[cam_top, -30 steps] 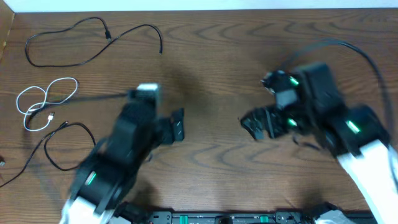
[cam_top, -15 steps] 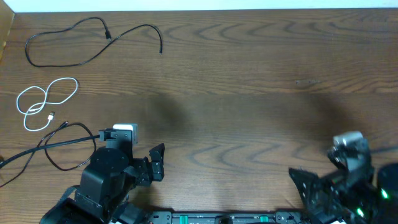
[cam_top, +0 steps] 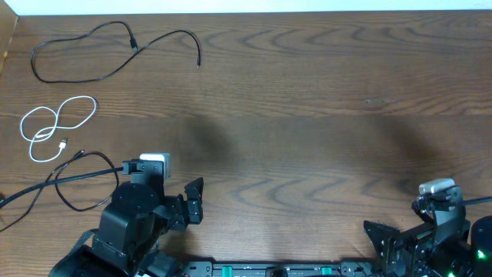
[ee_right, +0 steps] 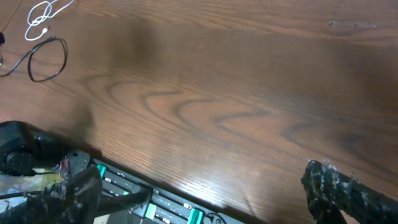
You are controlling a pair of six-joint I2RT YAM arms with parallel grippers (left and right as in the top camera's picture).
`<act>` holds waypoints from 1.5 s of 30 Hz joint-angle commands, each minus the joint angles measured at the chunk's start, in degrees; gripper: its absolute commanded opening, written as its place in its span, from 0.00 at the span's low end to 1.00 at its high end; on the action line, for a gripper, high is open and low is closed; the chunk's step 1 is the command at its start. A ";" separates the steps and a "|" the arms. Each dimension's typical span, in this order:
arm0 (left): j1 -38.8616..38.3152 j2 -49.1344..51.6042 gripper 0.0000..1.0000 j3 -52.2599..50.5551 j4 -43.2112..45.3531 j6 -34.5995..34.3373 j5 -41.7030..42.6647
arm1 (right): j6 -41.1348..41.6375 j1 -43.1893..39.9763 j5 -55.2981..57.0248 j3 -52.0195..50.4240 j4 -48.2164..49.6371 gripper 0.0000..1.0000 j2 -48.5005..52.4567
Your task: Untangle cables
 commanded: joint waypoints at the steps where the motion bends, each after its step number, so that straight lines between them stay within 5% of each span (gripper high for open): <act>1: -0.24 -0.07 0.96 0.46 -0.11 0.74 -0.96 | 0.70 0.57 0.46 -0.02 -0.07 0.99 0.00; 22: -0.24 -0.07 0.96 0.46 -0.11 0.74 -0.96 | 0.70 0.00 0.46 -0.02 -0.42 0.99 -0.02; 34: -0.24 -0.07 0.96 0.46 -0.11 0.74 -0.96 | -8.37 -10.08 4.07 -0.68 3.19 0.99 -1.09; 45: -0.24 -0.07 0.96 0.46 -0.11 0.74 -0.96 | -13.53 -17.86 3.85 -24.04 21.18 0.99 -15.74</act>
